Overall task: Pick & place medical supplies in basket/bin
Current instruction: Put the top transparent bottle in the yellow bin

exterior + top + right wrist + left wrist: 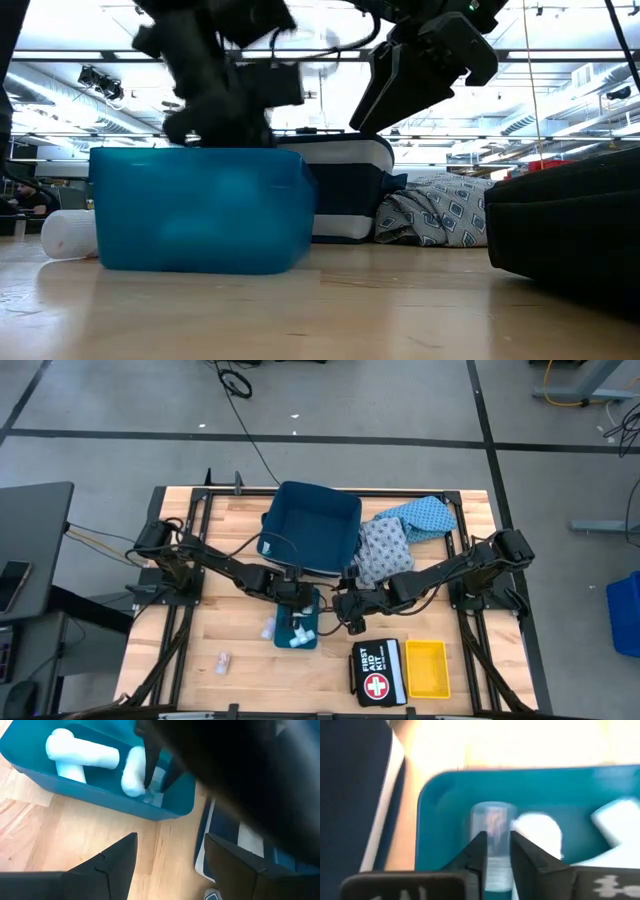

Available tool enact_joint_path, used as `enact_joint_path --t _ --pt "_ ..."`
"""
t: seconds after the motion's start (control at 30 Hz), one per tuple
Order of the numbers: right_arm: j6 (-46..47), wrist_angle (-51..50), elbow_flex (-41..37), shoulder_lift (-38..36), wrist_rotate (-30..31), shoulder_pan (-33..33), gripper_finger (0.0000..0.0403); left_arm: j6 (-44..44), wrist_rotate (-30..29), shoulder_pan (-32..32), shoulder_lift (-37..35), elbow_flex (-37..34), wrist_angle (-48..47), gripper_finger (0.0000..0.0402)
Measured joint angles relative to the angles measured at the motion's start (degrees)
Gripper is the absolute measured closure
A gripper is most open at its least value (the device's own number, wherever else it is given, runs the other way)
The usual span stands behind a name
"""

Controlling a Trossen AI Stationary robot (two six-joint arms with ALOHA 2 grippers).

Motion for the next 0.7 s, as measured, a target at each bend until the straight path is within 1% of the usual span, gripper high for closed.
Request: enact_joint_path --t 0.07,0.2,0.27,0.33,0.43,0.57,0.7 --pt "-0.01 -0.02 0.0 0.0 0.01 0.0 0.0163 0.15 -1.55 -0.59 -0.51 -0.24 -0.63 0.0348" --pt "-0.02 -0.06 0.0 0.0 -0.06 0.0 0.0163 -0.09 -2.79 -1.62 -3.28 -0.36 -2.03 0.0372" --pt "-0.07 -0.06 0.0 0.0 -0.42 0.0 0.0163 -0.14 -2.27 -1.9 -4.87 -0.3 -2.41 0.0391" --pt "0.08 0.01 0.0 0.0 -0.45 0.0 0.0163 -0.15 -1.27 -1.92 -5.72 -0.29 -3.06 0.04" --pt "0.13 -0.04 0.0 0.0 -0.49 0.0 0.0163 -0.06 -1.47 -1.87 -5.82 -0.29 -3.2 0.0399" --pt "0.15 -0.11 0.0 0.0 -0.58 0.0 0.0163 2.36 -1.52 -1.81 -5.01 -0.25 -3.72 0.0392" --pt "0.15 -0.17 0.0 0.0 -0.69 0.01 0.0163 5.55 -1.64 -1.81 -4.81 -0.25 -3.8 0.0372"
